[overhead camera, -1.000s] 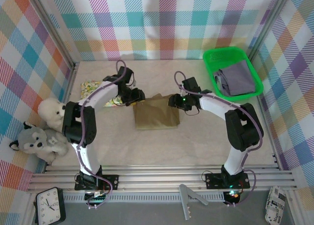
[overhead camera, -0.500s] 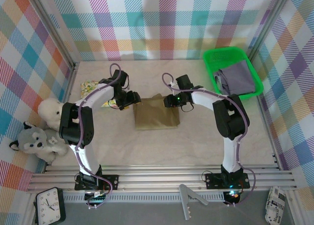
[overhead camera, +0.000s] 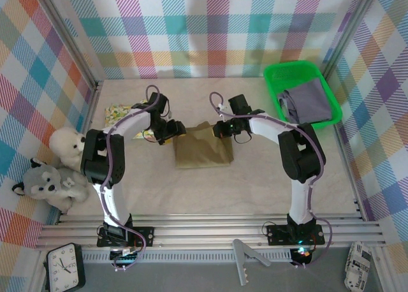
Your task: Fold and stack the skirts
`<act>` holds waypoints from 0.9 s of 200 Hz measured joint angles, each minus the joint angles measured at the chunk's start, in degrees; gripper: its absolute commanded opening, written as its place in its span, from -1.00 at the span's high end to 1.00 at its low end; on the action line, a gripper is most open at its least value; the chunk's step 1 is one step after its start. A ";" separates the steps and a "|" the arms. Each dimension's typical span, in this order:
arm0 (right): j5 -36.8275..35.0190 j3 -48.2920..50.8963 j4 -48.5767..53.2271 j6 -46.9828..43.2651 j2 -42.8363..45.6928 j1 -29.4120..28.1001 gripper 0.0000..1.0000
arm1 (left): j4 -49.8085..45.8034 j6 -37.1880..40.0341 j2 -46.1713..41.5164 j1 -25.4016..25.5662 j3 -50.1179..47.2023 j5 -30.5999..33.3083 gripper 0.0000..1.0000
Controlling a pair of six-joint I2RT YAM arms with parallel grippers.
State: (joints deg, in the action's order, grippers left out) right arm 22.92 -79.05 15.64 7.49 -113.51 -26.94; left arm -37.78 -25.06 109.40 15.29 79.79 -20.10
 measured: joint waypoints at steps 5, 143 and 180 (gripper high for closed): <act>0.42 -0.28 0.00 -0.09 0.15 -0.04 1.00 | 0.15 0.02 0.48 0.00 0.02 -0.04 -0.22; 0.63 -24.65 5.99 -2.82 -17.14 -0.15 0.50 | 5.49 0.22 5.68 -1.20 -1.86 1.62 1.00; -2.32 -27.96 8.24 -2.36 -19.06 -0.15 0.08 | 6.75 0.20 5.22 -1.25 -2.78 1.51 1.00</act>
State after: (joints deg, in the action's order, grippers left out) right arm 20.60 -107.00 23.88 5.13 -132.57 -27.09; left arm -31.03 -24.86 114.63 14.04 77.01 -18.59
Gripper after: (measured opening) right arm 0.407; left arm 0.047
